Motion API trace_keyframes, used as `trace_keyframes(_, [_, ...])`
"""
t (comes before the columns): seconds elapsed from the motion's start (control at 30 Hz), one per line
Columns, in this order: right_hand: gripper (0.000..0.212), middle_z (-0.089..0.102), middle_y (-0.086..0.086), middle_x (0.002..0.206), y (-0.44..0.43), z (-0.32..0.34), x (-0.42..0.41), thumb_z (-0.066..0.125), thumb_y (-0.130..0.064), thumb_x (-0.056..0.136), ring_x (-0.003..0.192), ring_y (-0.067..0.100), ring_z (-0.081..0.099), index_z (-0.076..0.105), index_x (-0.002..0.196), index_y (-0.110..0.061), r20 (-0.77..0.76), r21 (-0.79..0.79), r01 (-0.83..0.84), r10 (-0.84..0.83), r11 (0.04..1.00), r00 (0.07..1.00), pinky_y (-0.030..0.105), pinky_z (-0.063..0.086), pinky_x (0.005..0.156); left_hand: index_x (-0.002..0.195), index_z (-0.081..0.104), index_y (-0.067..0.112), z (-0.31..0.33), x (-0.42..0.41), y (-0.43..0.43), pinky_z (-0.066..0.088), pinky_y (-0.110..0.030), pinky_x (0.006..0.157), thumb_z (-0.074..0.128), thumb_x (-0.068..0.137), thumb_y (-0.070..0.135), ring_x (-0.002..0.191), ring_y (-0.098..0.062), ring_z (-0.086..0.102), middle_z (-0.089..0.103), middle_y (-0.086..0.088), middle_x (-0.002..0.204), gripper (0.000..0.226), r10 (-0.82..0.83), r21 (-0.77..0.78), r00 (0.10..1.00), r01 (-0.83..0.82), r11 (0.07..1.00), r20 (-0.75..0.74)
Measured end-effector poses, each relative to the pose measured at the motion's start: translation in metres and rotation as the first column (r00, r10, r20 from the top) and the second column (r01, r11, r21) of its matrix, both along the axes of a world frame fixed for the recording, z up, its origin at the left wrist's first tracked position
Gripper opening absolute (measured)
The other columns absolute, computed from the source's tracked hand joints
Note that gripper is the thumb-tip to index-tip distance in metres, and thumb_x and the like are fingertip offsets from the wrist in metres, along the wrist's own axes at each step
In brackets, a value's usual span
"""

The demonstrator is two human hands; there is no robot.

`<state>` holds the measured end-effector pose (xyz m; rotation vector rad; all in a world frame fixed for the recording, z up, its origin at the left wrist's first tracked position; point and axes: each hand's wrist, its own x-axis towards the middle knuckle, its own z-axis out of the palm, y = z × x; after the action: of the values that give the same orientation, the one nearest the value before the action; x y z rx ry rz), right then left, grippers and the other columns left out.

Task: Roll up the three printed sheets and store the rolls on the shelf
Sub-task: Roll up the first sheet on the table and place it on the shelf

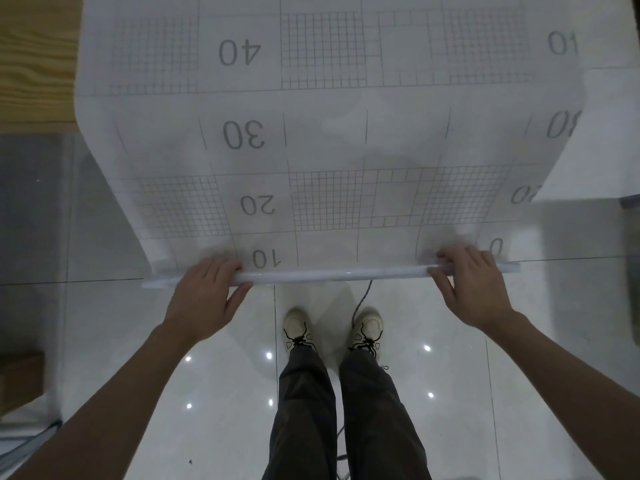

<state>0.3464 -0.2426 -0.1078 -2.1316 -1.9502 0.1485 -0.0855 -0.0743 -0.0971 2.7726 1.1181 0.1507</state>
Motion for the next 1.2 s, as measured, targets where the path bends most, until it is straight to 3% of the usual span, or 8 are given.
trace_keyframes(0.13, [0.046, 0.063, 0.008, 0.091, 0.002, 0.004, 0.014, 0.05, -0.052, 0.095, 0.079, 0.028, 0.057, 0.06, 0.101, -0.007, -0.007, -0.028, -0.137, 0.137, 0.99, 0.991, 0.037, 0.041, 0.074, 0.101, 0.056, 0.006, 0.004, -0.008, 0.008, 0.049, -0.038, 0.068, 0.036, 0.102, 0.041, 0.075, -0.029, 0.059, 0.06, -0.012, 0.091, 0.04, -0.087, -0.081, 0.995, 0.09, 0.993, 0.038])
trace_keyframes(0.37, [0.045, 0.058, 0.009, 0.086, 0.003, 0.001, 0.019, 0.039, -0.043, 0.106, 0.068, 0.028, 0.055, 0.062, 0.094, -0.007, 0.055, 0.035, -0.195, 0.193, 0.98, 0.98, 0.036, 0.044, 0.061, 0.104, 0.069, 0.018, 0.004, -0.013, 0.006, 0.038, -0.045, 0.074, 0.044, 0.102, 0.042, 0.074, -0.033, 0.055, 0.063, -0.009, 0.083, 0.034, 0.055, 0.202, 0.991, -0.03, 0.979, -0.12])
trace_keyframes(0.57, [0.035, 0.057, 0.008, 0.078, 0.008, 0.005, 0.022, 0.05, -0.039, 0.104, 0.07, 0.029, 0.05, 0.062, 0.087, -0.01, 0.225, 0.13, -0.166, 0.134, 0.978, 0.965, 0.04, 0.037, 0.066, 0.112, 0.062, 0.009, 0.008, -0.017, 0.015, 0.047, -0.043, 0.067, 0.041, 0.101, 0.045, 0.077, -0.033, 0.062, 0.064, -0.013, 0.092, 0.043, -0.086, 0.031, 0.993, 0.089, 0.996, -0.085])
trace_keyframes(0.67, [0.036, 0.062, 0.008, 0.085, 0.012, 0.007, 0.024, 0.051, -0.043, 0.1, 0.077, 0.027, 0.052, 0.059, 0.095, -0.009, 0.136, 0.083, -0.186, 0.174, 0.979, 0.975, 0.039, 0.037, 0.07, 0.099, 0.061, 0.004, 0.012, -0.019, 0.018, 0.051, -0.041, 0.062, 0.046, 0.096, 0.046, 0.071, -0.032, 0.063, 0.065, -0.014, 0.089, 0.044, -0.087, -0.032, 0.995, 0.086, 0.996, -0.04])
trace_keyframes(0.8, [0.048, 0.063, 0.01, 0.092, 0.02, 0.01, 0.028, 0.055, -0.053, 0.093, 0.082, 0.024, 0.053, 0.057, 0.1, -0.006, -0.008, 0.031, -0.232, 0.232, 0.972, 0.973, 0.036, 0.04, 0.073, 0.093, 0.06, 0.004, 0.007, -0.024, 0.019, 0.047, -0.043, 0.06, 0.047, 0.098, 0.041, 0.07, -0.033, 0.06, 0.062, -0.015, 0.092, 0.039, -0.069, 0.034, 0.997, 0.069, 0.997, -0.016])
trace_keyframes(1.0, [0.037, 0.063, 0.01, 0.087, 0.021, 0.009, 0.029, 0.055, -0.041, 0.102, 0.074, 0.031, 0.057, 0.065, 0.091, -0.006, 0.198, 0.119, -0.24, 0.214, 0.963, 0.957, 0.04, 0.041, 0.068, 0.09, 0.064, 0.008, 0.008, -0.019, 0.016, 0.041, -0.047, 0.073, 0.046, 0.102, 0.04, 0.079, -0.036, 0.057, 0.064, -0.015, 0.091, 0.039, 0.084, 0.2, 0.995, -0.073, 0.977, -0.049])
trace_keyframes(1.1, [0.04, 0.064, 0.011, 0.085, 0.019, 0.008, 0.024, 0.047, -0.038, 0.106, 0.075, 0.032, 0.059, 0.066, 0.094, -0.005, 0.204, 0.127, -0.173, 0.145, 0.977, 0.968, 0.04, 0.039, 0.07, 0.093, 0.063, 0.008, 0.008, -0.02, 0.018, 0.041, -0.046, 0.07, 0.04, 0.105, 0.042, 0.076, -0.036, 0.057, 0.063, -0.014, 0.085, 0.044, 0.07, 0.153, 0.996, -0.061, 0.986, -0.055])
trace_keyframes(1.2, [0.045, 0.066, 0.014, 0.096, 0.02, 0.01, 0.024, 0.048, -0.045, 0.1, 0.087, 0.033, 0.06, 0.062, 0.106, -0.003, 0.099, 0.044, -0.164, 0.159, 0.986, 0.982, 0.042, 0.041, 0.078, 0.103, 0.061, 0.003, 0.007, -0.028, 0.025, 0.044, -0.045, 0.071, 0.044, 0.101, 0.044, 0.082, -0.037, 0.059, 0.064, -0.017, 0.093, 0.044, -0.038, 0.062, 0.999, 0.039, 0.997, -0.023])
